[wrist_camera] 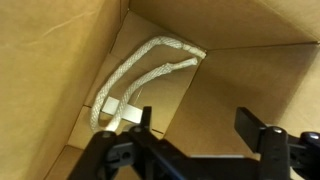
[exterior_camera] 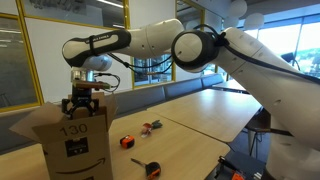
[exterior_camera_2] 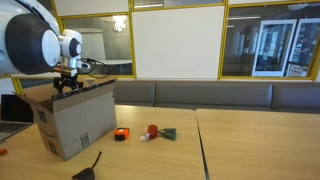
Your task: Pick the object on the table and put them in the carton box
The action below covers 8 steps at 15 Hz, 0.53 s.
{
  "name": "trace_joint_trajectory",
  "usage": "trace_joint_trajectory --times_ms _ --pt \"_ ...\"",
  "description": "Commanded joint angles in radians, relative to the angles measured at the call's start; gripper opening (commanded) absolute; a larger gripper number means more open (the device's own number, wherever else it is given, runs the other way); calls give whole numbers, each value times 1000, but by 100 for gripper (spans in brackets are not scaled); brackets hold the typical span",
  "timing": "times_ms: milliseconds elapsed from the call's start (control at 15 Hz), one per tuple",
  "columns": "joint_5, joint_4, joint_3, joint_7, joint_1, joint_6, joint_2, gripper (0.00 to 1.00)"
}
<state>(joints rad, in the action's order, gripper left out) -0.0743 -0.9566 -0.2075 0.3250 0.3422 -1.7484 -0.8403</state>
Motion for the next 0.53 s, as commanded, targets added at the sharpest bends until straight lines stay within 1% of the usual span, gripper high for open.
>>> trace_joint_trajectory --times_ms 0,200,467 --pt "32 60 20 33 13 55 33 100" --pt "87 40 48 72 14 53 138 100" --pt "196 0 95 162 25 35 295 100"
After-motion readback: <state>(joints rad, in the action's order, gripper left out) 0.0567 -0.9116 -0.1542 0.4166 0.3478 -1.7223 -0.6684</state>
